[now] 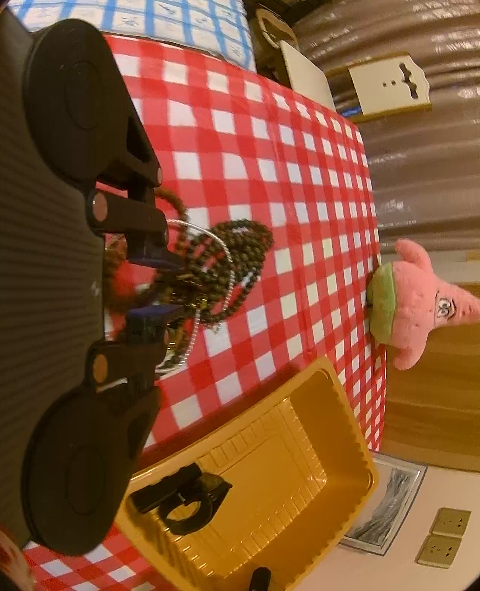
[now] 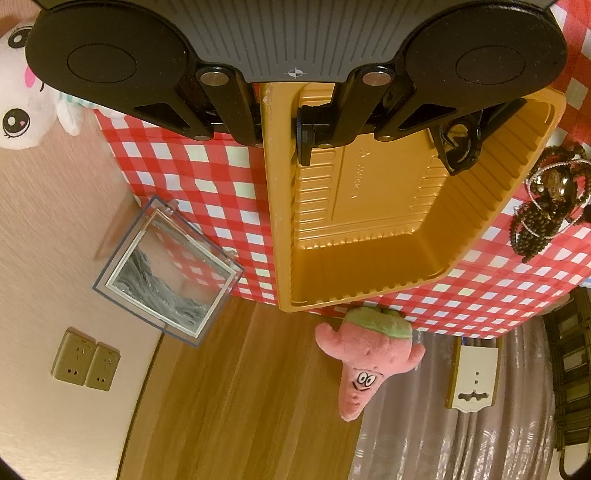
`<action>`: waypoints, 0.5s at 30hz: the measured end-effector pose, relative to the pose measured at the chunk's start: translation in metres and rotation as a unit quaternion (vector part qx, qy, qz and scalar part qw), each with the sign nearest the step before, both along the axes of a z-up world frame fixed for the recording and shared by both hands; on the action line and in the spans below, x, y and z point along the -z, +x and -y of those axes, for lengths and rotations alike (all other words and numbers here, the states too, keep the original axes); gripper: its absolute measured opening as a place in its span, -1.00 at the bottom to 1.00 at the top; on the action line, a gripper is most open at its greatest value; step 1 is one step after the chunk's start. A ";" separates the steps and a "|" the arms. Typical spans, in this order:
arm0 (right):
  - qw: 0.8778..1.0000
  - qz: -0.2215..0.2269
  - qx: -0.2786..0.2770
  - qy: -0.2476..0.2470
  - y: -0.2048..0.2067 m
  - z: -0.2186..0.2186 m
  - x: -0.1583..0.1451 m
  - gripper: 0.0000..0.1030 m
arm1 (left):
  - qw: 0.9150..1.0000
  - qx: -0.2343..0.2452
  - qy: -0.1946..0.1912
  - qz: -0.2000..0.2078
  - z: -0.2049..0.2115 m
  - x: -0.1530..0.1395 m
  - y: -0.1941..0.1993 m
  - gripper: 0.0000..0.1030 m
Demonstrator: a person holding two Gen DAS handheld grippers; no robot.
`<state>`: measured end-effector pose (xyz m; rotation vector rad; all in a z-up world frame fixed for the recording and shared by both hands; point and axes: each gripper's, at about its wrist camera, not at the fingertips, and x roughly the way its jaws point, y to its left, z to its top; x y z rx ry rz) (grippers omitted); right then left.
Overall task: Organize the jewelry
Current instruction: 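Grasp a second black watch from the pile with the left tool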
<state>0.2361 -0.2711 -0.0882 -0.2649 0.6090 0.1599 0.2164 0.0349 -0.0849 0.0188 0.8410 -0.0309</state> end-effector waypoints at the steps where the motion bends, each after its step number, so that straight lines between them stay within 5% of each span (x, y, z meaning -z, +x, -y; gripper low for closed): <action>1: 1.000 0.000 0.000 -0.001 0.000 0.000 0.000 -0.94 | 1.000 0.005 0.003 -0.002 0.001 0.001 0.006 -0.65; 15: 1.000 -0.004 0.005 0.004 -0.001 0.001 0.002 -0.94 | 0.997 0.057 0.043 -0.031 0.004 0.024 0.046 -0.83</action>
